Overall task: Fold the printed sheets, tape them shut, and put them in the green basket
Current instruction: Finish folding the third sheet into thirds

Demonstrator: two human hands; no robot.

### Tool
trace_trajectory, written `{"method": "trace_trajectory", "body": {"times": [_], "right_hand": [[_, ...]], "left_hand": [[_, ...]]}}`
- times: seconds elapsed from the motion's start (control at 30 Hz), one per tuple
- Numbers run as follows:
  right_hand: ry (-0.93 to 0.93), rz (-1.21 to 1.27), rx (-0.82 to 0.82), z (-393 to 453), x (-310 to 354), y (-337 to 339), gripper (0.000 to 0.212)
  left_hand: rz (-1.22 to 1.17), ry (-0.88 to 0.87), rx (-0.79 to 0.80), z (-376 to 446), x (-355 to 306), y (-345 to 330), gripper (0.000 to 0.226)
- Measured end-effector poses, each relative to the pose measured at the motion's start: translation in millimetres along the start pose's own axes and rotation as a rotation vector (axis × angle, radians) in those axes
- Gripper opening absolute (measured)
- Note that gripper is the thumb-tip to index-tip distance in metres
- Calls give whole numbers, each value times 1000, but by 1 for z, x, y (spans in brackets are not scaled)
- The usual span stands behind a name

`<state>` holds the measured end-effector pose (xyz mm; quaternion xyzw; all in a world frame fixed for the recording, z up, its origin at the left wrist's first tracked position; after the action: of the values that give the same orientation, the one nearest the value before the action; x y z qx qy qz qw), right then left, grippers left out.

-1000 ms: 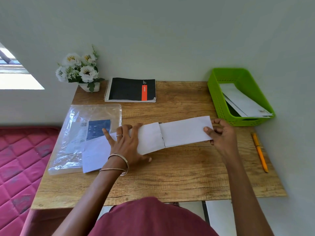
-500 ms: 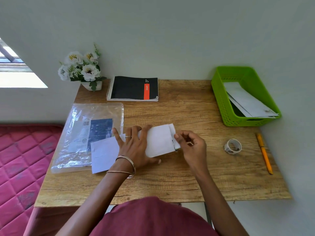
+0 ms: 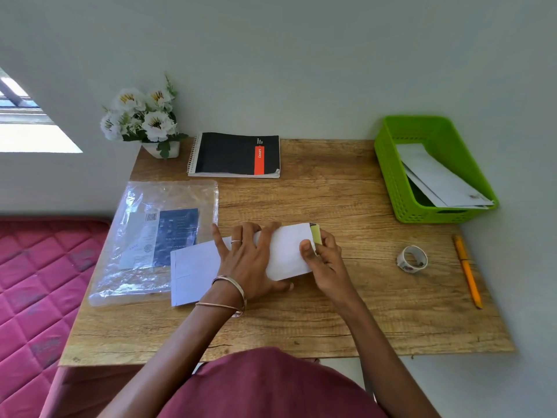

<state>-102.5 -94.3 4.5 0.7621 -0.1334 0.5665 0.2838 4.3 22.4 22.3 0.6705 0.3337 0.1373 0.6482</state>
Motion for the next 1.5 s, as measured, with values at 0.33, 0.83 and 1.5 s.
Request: {"method": "trace_trajectory", "body": {"times": [0.33,0.83,1.5], "right_hand": [[-144,651,-220,-5,7,21,22],[-131,380,-176,-7,8,24,36],[56,216,-358,-3,9,79,9]], "left_hand": [[-9,-21,-15,1,-2,-6,119],[63,-94,-74,0,-2,-9,115],[-526,-81,-584,-2,19,48,15]]}}
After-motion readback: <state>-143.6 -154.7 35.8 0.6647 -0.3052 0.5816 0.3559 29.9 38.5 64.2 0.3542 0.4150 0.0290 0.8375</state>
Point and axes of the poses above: each hand's wrist, its own z-axis towards the middle knuckle, its own y-axis out of the back of the hand, x = y × z, the point moved 2 cm from there along z, towards the middle knuckle, and after that the axes turned 4 degrees about -z, right-handed, at the moved point
